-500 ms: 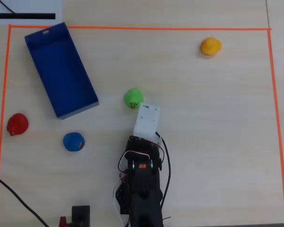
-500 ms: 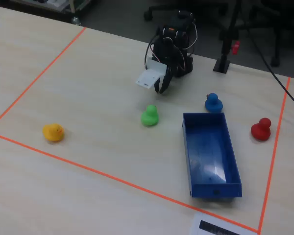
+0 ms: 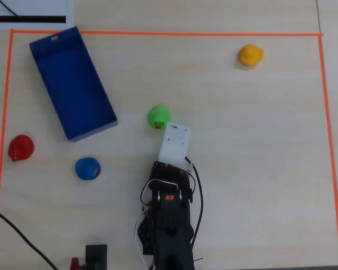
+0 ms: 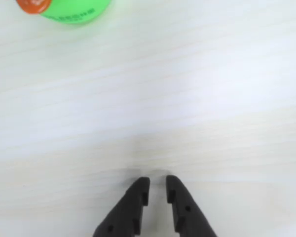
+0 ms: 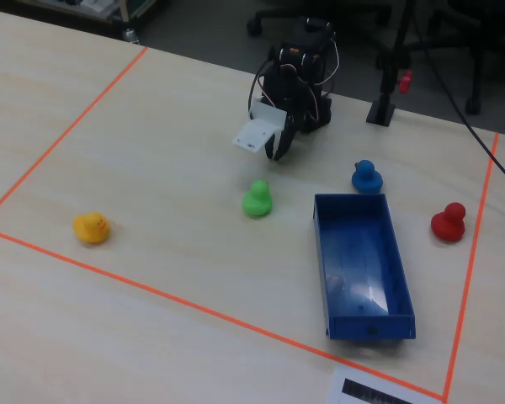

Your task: Grasp red duck and put it into box.

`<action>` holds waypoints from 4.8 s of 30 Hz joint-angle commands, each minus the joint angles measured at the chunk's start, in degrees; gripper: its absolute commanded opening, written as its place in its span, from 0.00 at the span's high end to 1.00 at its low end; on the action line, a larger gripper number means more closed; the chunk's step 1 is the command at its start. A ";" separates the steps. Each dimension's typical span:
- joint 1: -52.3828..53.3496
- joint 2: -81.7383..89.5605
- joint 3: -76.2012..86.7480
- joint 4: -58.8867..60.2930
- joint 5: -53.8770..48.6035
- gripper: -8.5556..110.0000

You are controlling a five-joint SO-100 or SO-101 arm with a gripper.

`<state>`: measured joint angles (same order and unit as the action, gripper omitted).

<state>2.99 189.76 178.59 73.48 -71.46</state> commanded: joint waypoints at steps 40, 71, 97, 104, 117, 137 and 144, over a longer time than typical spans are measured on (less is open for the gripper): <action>-1.67 -0.09 -0.35 1.41 0.26 0.92; -39.73 -66.01 -87.01 17.23 27.07 0.60; -61.00 -115.40 -109.42 -8.35 34.37 0.59; -60.64 -120.15 -112.68 -11.07 36.91 0.59; -62.14 -125.33 -115.40 -14.15 39.90 0.60; -61.61 -132.89 -121.55 -15.03 38.58 0.63; -61.44 -134.65 -122.43 -14.68 38.06 0.78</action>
<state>-58.71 54.93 59.24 60.03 -32.34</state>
